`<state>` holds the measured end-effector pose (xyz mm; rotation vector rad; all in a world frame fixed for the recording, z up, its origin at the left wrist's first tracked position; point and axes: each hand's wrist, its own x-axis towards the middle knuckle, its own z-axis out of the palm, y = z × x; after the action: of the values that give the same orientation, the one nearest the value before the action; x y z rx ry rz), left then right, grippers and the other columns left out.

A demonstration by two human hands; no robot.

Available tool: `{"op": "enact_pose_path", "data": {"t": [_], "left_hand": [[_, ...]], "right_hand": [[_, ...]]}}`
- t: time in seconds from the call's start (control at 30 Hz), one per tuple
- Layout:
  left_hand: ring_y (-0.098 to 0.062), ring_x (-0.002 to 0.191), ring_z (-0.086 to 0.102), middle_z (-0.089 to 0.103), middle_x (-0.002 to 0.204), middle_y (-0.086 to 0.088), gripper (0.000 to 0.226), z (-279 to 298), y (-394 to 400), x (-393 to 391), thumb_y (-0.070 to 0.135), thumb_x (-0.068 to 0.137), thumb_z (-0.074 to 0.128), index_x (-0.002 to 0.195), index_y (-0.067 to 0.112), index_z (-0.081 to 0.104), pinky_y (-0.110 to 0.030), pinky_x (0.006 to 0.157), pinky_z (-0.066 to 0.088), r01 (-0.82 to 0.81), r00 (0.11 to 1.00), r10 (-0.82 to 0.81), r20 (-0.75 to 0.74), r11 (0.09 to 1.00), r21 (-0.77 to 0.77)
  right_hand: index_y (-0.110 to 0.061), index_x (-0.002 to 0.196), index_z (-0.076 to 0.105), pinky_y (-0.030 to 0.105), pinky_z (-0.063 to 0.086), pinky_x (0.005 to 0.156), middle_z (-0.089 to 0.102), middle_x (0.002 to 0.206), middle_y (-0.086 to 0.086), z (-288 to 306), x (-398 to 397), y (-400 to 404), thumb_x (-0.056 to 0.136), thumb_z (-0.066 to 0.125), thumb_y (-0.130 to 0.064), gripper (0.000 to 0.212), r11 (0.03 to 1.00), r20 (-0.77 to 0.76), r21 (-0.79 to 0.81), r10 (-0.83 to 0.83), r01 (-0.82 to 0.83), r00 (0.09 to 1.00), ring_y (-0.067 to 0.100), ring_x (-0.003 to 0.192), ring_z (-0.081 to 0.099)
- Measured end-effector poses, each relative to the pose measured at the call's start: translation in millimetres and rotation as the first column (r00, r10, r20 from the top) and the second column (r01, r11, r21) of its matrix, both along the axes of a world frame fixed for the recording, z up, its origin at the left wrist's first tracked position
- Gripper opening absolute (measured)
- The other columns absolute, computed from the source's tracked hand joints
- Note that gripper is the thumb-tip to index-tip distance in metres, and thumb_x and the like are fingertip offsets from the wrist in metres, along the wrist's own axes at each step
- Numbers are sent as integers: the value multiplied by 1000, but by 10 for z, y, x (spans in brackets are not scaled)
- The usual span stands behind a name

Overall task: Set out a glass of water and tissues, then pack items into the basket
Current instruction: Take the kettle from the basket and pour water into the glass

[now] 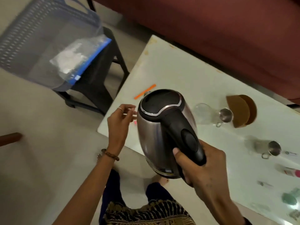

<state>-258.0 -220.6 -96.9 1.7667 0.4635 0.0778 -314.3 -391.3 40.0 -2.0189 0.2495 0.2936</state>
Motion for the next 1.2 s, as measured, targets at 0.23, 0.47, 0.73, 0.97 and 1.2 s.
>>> {"op": "enact_pose_path", "data": {"t": [0.23,0.47,0.73,0.97,1.2], "left_hand": [[18,63,54,57,71,18,15,488,1458,-82,1,87,53,85,15,58,1,57,39,-282,948,243,205,940,190],[5,61,52,58,66,-2,8,300,2908,236,3,87,55,80,0,56,-1,51,34,-422,903,418,95,825,376],[-36,116,51,51,130,-22,46,-61,3828,1113,17,92,48,135,6,37,-50,97,44,-326,905,364,-221,926,190],[-33,107,60,64,116,-16,33,-202,4091,1335,9,86,54,119,11,57,-49,90,51,-301,887,330,-323,944,137],[-30,98,64,68,108,-14,27,-248,4070,1324,12,88,53,113,11,63,-41,85,54,-324,895,380,-233,914,245]], "right_hand": [[-37,52,56,23,35,39,48,38,-9,127,419,1361,60,62,-43,12,951,73,209,218,-229,973,6,35,41],[-28,45,48,18,34,38,44,35,-6,243,1032,2741,64,64,-36,26,845,159,432,273,-315,949,6,31,38],[-15,57,50,25,39,43,48,47,8,-52,1755,4024,77,63,-22,25,885,265,443,22,-142,964,18,41,44],[-21,56,52,34,41,45,47,52,10,-535,2197,4638,81,65,-18,29,838,193,519,-306,167,932,27,47,42],[-8,81,62,36,55,52,58,60,2,-971,2167,4985,80,63,-30,22,825,223,523,-377,216,899,18,52,55]]}}
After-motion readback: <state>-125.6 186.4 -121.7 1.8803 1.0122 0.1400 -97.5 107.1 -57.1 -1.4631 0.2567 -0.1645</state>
